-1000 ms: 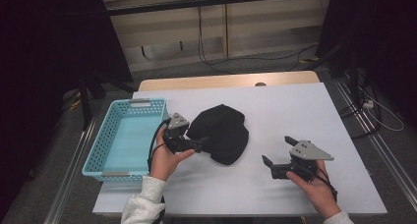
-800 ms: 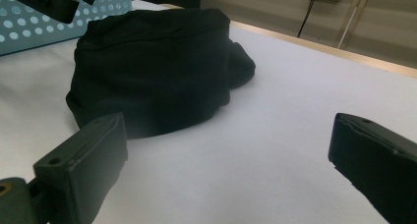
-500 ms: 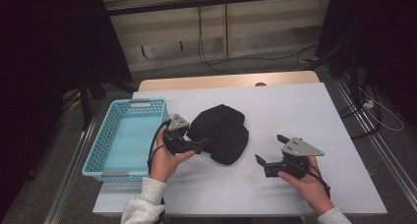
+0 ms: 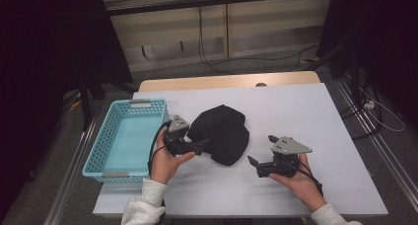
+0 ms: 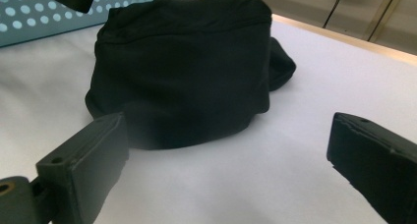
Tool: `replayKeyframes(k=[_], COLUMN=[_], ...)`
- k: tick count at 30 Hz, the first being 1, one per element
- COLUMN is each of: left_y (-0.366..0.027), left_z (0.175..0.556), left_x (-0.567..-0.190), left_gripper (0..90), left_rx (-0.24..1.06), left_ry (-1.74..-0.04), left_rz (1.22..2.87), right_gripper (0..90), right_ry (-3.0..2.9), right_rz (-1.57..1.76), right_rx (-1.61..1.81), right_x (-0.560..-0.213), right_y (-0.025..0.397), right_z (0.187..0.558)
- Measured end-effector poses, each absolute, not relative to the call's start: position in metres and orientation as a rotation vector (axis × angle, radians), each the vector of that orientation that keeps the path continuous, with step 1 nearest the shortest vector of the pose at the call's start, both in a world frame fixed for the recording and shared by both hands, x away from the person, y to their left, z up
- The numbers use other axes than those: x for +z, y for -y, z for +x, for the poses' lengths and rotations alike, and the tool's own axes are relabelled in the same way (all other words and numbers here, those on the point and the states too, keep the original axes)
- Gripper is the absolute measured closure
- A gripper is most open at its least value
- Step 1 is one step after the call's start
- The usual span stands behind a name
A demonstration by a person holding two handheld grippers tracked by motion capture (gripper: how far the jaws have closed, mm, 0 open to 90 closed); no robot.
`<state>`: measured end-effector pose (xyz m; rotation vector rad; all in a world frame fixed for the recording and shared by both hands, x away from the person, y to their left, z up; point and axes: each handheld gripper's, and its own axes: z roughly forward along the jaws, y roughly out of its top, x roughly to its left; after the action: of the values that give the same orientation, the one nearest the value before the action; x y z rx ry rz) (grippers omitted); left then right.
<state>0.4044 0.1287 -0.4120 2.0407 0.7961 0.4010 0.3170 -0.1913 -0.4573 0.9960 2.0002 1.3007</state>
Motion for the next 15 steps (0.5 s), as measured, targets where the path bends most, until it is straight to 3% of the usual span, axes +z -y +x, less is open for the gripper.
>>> replayKeyframes(k=[8,15], left_y=[-0.131,-0.132], left_z=[0.405,0.402], left_x=[-0.412,-0.412], left_gripper=[9.3,9.8], left_rx=[0.41,0.415], left_ry=[-0.804,-0.807], left_rz=[2.039,2.038], right_gripper=[9.0,24.8], right_ry=[-2.054,-2.12], right_rz=[0.997,0.98], right_rx=[1.311,1.309], right_x=[-0.459,-0.462], right_y=[0.179,0.167], right_z=[0.322,0.327])
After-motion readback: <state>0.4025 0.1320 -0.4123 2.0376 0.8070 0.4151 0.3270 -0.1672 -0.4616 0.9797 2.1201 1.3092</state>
